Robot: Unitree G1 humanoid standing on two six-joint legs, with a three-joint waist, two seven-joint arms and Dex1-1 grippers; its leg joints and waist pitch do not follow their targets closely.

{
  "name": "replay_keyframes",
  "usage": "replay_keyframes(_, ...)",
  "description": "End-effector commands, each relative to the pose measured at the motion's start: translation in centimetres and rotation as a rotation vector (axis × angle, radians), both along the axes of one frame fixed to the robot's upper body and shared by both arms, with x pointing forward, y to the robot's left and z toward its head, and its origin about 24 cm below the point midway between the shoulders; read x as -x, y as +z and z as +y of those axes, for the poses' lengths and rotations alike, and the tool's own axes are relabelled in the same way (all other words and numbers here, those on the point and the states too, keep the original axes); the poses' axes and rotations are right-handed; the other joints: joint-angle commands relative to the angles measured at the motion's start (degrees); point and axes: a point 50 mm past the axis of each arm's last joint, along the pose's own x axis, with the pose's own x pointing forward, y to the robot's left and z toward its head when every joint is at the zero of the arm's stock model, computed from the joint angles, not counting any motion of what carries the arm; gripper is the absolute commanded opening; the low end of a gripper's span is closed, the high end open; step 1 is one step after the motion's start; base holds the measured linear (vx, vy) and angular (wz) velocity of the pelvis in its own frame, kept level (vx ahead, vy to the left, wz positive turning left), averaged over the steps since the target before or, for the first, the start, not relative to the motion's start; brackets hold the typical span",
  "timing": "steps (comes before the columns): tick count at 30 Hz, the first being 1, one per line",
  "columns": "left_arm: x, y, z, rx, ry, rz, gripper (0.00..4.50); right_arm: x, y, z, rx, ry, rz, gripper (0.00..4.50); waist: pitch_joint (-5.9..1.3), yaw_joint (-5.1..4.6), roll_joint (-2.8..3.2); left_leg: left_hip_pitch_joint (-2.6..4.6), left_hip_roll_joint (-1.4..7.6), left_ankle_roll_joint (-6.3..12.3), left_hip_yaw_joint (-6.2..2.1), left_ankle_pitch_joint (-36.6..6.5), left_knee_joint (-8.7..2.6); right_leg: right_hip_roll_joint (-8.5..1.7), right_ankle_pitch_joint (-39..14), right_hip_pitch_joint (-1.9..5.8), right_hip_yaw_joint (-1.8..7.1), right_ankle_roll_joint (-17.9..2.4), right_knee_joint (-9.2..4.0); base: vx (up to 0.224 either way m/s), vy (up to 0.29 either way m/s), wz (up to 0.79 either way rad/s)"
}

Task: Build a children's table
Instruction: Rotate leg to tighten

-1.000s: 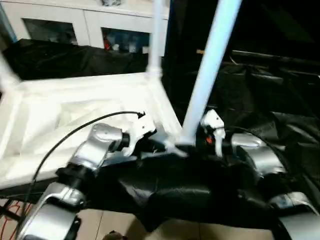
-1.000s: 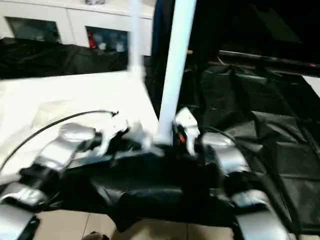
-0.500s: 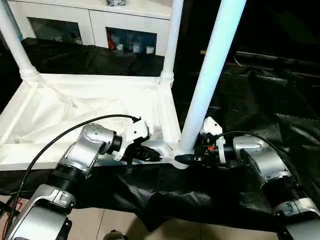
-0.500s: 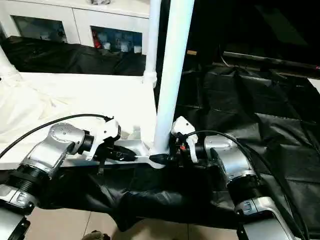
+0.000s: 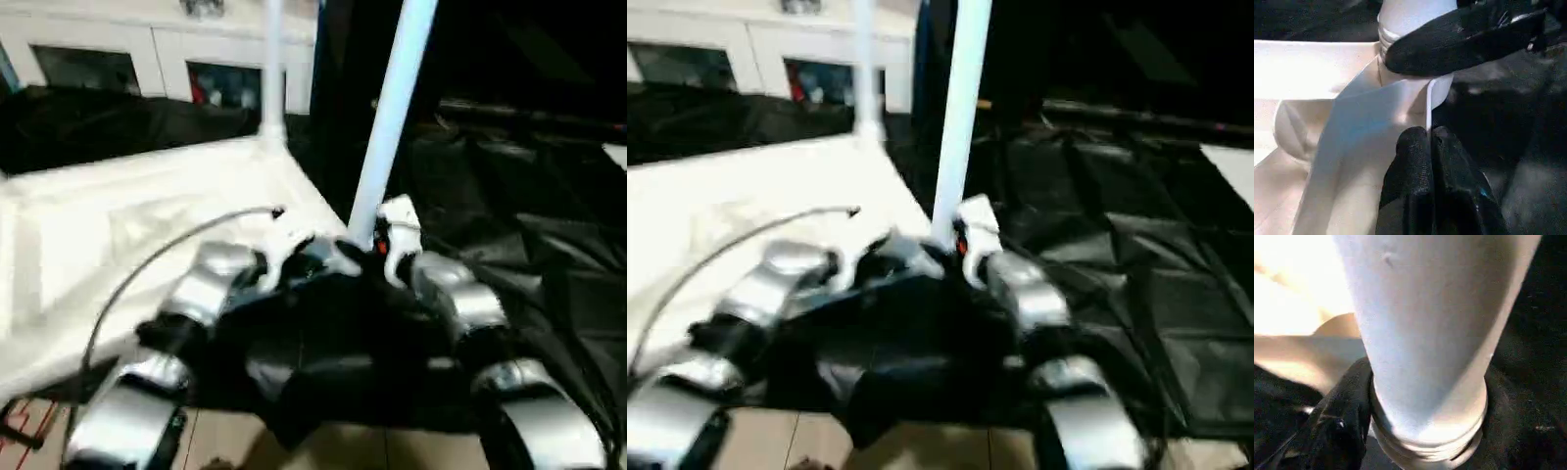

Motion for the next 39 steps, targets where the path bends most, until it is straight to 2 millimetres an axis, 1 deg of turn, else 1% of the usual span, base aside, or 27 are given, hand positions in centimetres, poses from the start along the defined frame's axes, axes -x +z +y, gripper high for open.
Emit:
replay_keyframes(1,-0.2,1.8,-3.8,0.073,-0.068,-0.070,0.00,1.5,-2.2,3.3,0.055,0.098,0.068,2.76,-3.55,0.02,0.28,1.10,0.83,-1.82,-0.22,-18.0,-4.15,-2.69,-15.8,1.63,1.06,-10.6,-4.69,0.000,0.000,0.00)
replay_keyframes(2,0.3,1.8,-4.5,0.083,-0.103,-0.067,0.00,1.4,-2.0,3.8,0.052,0.124,0.045,3.31,-3.60,0.13,0.34,1.08,0.81,-1.48,-0.17,-17.4,-4.08,-2.72,-15.3,1.70,1.09,-10.5,-4.70,0.000,0.000,0.00)
replay_keyframes(3,0.3,1.8,-4.5,0.083,-0.103,-0.067,0.00,1.4,-2.0,3.8,0.052,0.124,0.045,3.45,-3.62,0.12,0.31,1.01,0.82,-1.29,-0.17,-17.1,-4.09,-2.69,-14.7,1.78,1.08,-10.6,-4.65,0.000,0.000,0.00)
replay_keyframes(4,0.5,1.7,-4.7,0.089,-0.120,-0.064,0.00,1.4,-1.9,3.9,0.022,0.138,0.057,3.45,-3.63,0.12,0.23,0.94,0.77,-0.90,-0.13,-16.4,-4.09,-2.53,-13.4,1.91,1.05,-10.8,-4.51,0.000,0.000,0.00)
replay_keyframes(5,0.6,1.7,-4.6,0.087,-0.126,-0.061,0.00,1.3,-1.7,3.9,-0.007,0.148,0.064,3.45,-3.63,0.12,0.36,0.96,0.80,-0.47,-0.10,-16.0,-4.09,-2.48,-12.1,1.96,1.04,-11.3,-4.39,0.000,0.000,0.00)
replay_keyframes(7,0.6,1.6,-4.4,0.083,-0.126,-0.059,0.00,1.2,-1.5,3.7,-0.016,0.163,0.058,3.66,-3.67,0.16,0.42,0.97,0.84,-0.23,-0.08,-15.8,-4.06,-2.44,-11.1,2.03,1.05,-11.5,-4.30,0.000,0.000,0.00)
replay_keyframes(8,0.5,1.6,-3.9,0.075,-0.130,-0.056,0.00,1.1,-1.1,3.4,-0.014,0.207,0.030,3.66,-3.67,0.20,0.42,0.94,0.84,0.03,-0.08,-15.5,-4.07,-2.42,-10.2,2.12,1.00,-11.7,-4.25,0.000,0.000,0.00)
replay_keyframes(9,0.5,1.6,-3.7,0.073,-0.132,-0.055,0.00,1.1,-1.0,3.3,-0.011,0.222,0.020,3.87,-3.70,0.25,0.50,0.96,0.84,0.34,-0.02,-15.1,-3.99,-2.41,-9.3,2.15,1.02,-12.0,-4.18,0.000,0.000,0.00)
replay_keyframes(14,0.9,1.8,-2.6,0.077,-0.222,-0.041,0.00,1.6,-0.4,1.6,-0.019,0.393,-0.020,3.87,-3.80,0.45,0.39,0.80,0.96,1.57,-0.01,-13.7,-3.82,-2.57,-7.3,2.54,0.94,-13.2,-3.97,0.000,0.000,0.00)
replay_keyframes(19,1.6,1.9,-1.3,0.073,-0.320,-0.020,0.00,2.5,0.4,-0.1,-0.072,0.551,-0.009,3.87,-3.81,0.47,0.45,0.83,1.06,2.79,0.08,-12.8,-3.72,-2.48,-4.7,2.55,0.93,-14.6,-3.73,0.000,0.000,0.00)
replay_keyframes(20,1.8,1.9,-1.0,0.073,-0.342,-0.011,0.00,2.9,0.5,-0.5,-0.079,0.600,0.008,3.87,-3.79,0.66,0.67,1.03,1.12,3.01,0.10,-13.1,-3.70,-2.46,-4.7,2.52,0.91,-14.9,-3.76,0.000,0.000,0.00)
replay_keyframes(22,2.1,2.0,-0.4,0.068,-0.386,0.002,0.00,3.7,0.6,-1.2,-0.075,0.701,0.030,3.87,-3.63,1.17,0.63,1.02,1.25,3.27,0.16,-13.4,-3.78,-2.33,-5.4,2.61,0.85,-14.6,-3.80,0.000,0.000,0.00)
replay_keyframes(23,2.2,2.0,-0.3,0.065,-0.398,0.006,0.00,3.9,0.6,-1.4,-0.071,0.723,0.036,3.87,-3.53,1.51,0.64,0.96,1.32,3.09,0.26,-13.4,-3.83,-2.32,-6.0,2.51,0.86,-14.5,-3.80,0.000,0.000,0.00)
replay_keyframes(24,2.4,2.0,0.0,0.059,-0.416,0.014,0.00,4.2,0.6,-1.6,-0.070,0.746,0.050,3.87,-3.55,1.78,0.71,1.21,1.42,2.55,0.32,-14.2,-3.85,-2.42,-7.3,2.24,0.87,-14.4,-3.87,0.000,0.000,0.00)
replay_keyframes(25,2.4,2.0,0.0,0.059,-0.416,0.014,0.00,4.2,0.6,-1.6,-0.070,0.746,0.050,3.87,-3.46,1.85,0.67,1.23,1.41,2.28,0.32,-14.8,-3.91,-2.41,-8.3,2.21,0.88,-14.4,-3.95,0.000,0.000,0.00)
replay_keyframes(26,2.7,2.0,0.4,0.053,-0.442,0.030,0.00,4.6,0.5,-2.0,-0.062,0.777,0.075,3.87,-3.41,1.96,0.88,1.34,1.46,1.57,0.28,-16.0,-4.03,-2.56,-10.4,2.04,0.93,-14.1,-4.07,0.000,0.000,0.00)
replay_keyframes(27,2.8,2.0,0.7,0.050,-0.453,0.039,0.00,4.8,0.4,-2.3,-0.055,0.792,0.086,3.87,-3.32,2.08,0.75,1.38,1.48,1.13,0.23,-16.9,-4.13,-2.55,-12.1,2.01,0.95,-13.6,-4.26,0.000,0.000,0.00)
replay_keyframes(28,2.9,1.9,0.8,0.047,-0.457,0.042,0.00,4.9,0.3,-2.4,-0.049,0.797,0.091,3.87,-3.29,1.98,0.78,1.22,1.49,0.82,0.17,-17.2,-4.23,-2.59,-12.7,1.98,1.00,-13.2,-4.24,0.000,0.000,0.00)
replay_keyframes(29,2.9,1.9,1.0,0.044,-0.460,0.044,0.00,5.0,0.3,-2.5,-0.044,0.801,0.095,3.87,-3.33,2.03,0.80,1.29,1.49,0.64,0.13,-17.3,-4.24,-2.65,-12.9,1.95,1.00,-13.1,-4.29,0.000,0.000,0.00)
replay_keyframes(30,2.9,1.9,1.0,0.043,-0.461,0.044,0.00,5.0,0.3,-2.5,-0.043,0.802,0.096,3.87,-3.43,1.97,0.81,1.32,1.43,0.46,0.10,-17.1,-4.22,-2.60,-12.6,1.89,0.99,-13.1,-4.22,0.000,0.000,0.00)
replay_keyframes(31,3.0,1.9,1.2,0.040,-0.463,0.047,0.00,5.0,0.3,-2.5,-0.047,0.801,0.099,3.63,-3.39,1.90,0.80,1.27,1.40,0.37,0.08,-17.1,-4.26,-2.57,-12.5,1.87,1.00,-13.1,-4.25,0.000,0.000,0.00)
replay_keyframes(32,3.0,1.9,1.3,0.038,-0.467,0.051,0.00,5.1,0.4,-2.5,-0.053,0.805,0.104,3.63,-3.43,1.89,0.79,1.28,1.36,0.25,0.06,-17.0,-4.24,-2.59,-12.3,1.87,1.01,-13.1,-4.23,0.000,0.000,0.00)
replay_keyframes(34,3.1,1.9,1.5,0.037,-0.471,0.055,0.00,5.3,0.4,-2.3,-0.059,0.813,0.109,3.56,-3.49,1.95,0.74,1.20,1.34,0.42,0.05,-15.9,-4.20,-2.57,-10.9,2.01,1.03,-13.1,-4.07,0.000,0.000,0.00)
replay_keyframes(35,3.1,1.9,1.5,0.036,-0.473,0.057,0.00,5.4,0.5,-2.2,-0.064,0.817,0.112,3.37,-3.57,1.99,0.74,1.20,1.30,0.62,0.11,-15.1,-4.12,-2.51,-9.8,2.05,1.00,-13.3,-3.95,0.000,0.000,0.00)
replay_keyframes(36,3.1,1.9,1.5,0.036,-0.474,0.058,0.00,5.4,0.5,-2.2,-0.066,0.818,0.113,3.37,-3.57,1.97,0.75,1.16,1.27,0.72,0.15,-14.8,-4.08,-2.47,-9.2,2.05,1.00,-13.4,-3.90,0.000,0.000,0.00)
replay_keyframes(37,3.1,1.9,1.5,0.036,-0.470,0.056,0.00,5.4,0.5,-2.1,-0.070,0.821,0.114,3.16,-3.58,2.01,0.79,1.11,1.26,0.77,0.14,-14.3,-4.06,-2.47,-8.6,2.11,0.96,-13.6,-3.82,0.000,0.000,0.00)
replay_keyframes(39,3.1,1.9,1.5,0.037,-0.461,0.051,0.00,5.5,0.5,-1.9,-0.074,0.822,0.116,3.06,-3.59,1.98,0.69,1.12,1.25,0.79,0.17,-14.2,-4.03,-2.50,-8.3,2.11,0.93,-13.8,-3.81,0.000,0.000,0.00)
